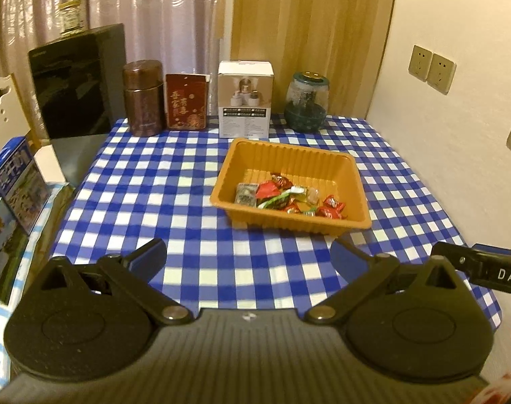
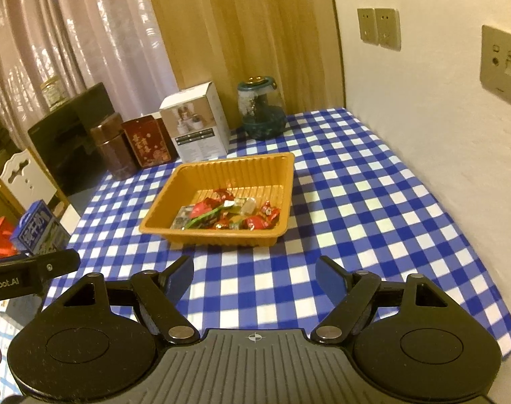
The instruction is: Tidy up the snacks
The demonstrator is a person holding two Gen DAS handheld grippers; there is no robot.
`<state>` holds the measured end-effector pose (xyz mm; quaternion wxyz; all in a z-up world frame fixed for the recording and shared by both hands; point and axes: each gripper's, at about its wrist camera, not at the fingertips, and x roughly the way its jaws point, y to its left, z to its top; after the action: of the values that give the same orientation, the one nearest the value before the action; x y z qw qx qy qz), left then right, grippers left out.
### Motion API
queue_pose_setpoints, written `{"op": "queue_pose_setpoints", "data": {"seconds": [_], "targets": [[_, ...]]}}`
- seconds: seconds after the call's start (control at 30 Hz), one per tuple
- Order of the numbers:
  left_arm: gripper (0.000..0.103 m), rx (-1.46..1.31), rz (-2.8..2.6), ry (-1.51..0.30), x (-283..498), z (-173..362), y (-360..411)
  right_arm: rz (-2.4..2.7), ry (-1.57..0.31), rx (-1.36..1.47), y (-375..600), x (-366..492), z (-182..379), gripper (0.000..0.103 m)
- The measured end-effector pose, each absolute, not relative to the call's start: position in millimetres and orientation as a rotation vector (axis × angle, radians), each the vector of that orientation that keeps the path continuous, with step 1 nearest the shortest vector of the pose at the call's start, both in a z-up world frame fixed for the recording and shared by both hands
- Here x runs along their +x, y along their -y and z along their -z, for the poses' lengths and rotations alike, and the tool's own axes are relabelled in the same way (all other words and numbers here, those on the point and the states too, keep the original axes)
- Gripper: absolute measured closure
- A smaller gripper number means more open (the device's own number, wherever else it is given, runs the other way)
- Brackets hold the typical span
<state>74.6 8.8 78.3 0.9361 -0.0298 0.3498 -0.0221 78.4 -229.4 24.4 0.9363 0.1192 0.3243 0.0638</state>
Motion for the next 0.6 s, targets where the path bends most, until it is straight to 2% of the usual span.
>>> {"op": "queue_pose_setpoints", "data": {"seconds": [0.6], "targets": [[0.000,-0.040,0.054,-0.736,-12,-76,-7,-0.145,-0.667,0.205,223,-1,-23,0.024]]}}
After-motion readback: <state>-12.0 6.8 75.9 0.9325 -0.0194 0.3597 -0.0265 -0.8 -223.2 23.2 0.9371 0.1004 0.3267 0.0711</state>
